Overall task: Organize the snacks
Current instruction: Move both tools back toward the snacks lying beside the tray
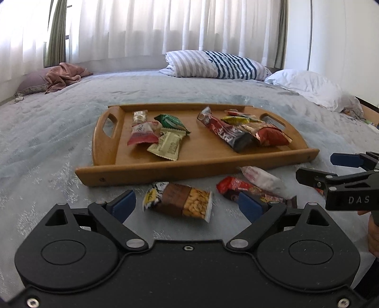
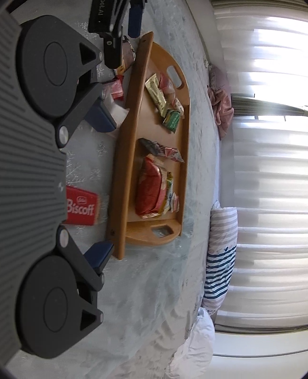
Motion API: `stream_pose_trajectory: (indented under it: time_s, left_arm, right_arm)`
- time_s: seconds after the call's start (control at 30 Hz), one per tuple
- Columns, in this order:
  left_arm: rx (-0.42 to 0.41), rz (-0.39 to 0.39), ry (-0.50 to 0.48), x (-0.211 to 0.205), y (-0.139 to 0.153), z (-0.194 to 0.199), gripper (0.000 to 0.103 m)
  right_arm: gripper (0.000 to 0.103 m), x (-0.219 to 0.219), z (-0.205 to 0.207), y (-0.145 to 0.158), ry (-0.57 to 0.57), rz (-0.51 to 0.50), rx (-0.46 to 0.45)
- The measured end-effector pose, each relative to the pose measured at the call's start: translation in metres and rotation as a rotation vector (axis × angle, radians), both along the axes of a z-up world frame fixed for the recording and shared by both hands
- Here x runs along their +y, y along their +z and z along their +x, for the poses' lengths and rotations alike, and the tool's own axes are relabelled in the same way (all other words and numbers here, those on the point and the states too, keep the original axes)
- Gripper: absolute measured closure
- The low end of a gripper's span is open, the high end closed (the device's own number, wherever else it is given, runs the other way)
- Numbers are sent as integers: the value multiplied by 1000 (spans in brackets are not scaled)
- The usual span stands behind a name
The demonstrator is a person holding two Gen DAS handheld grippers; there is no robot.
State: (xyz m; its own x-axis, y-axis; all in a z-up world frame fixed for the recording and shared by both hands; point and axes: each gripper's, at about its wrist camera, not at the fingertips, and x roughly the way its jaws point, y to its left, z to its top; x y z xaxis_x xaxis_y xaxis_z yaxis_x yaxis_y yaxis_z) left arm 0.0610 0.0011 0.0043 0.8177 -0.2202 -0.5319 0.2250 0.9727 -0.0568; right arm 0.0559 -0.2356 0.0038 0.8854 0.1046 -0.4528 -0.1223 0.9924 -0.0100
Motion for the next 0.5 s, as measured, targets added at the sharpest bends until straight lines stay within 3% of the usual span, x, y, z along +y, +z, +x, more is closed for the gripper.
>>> stream_pose_trajectory:
  time_s: [0.5]
  left_arm:
    - [-12, 28, -15, -10, -10, -3, 7]
  right_arm:
    - [0, 2, 5, -15, -18, 6, 35]
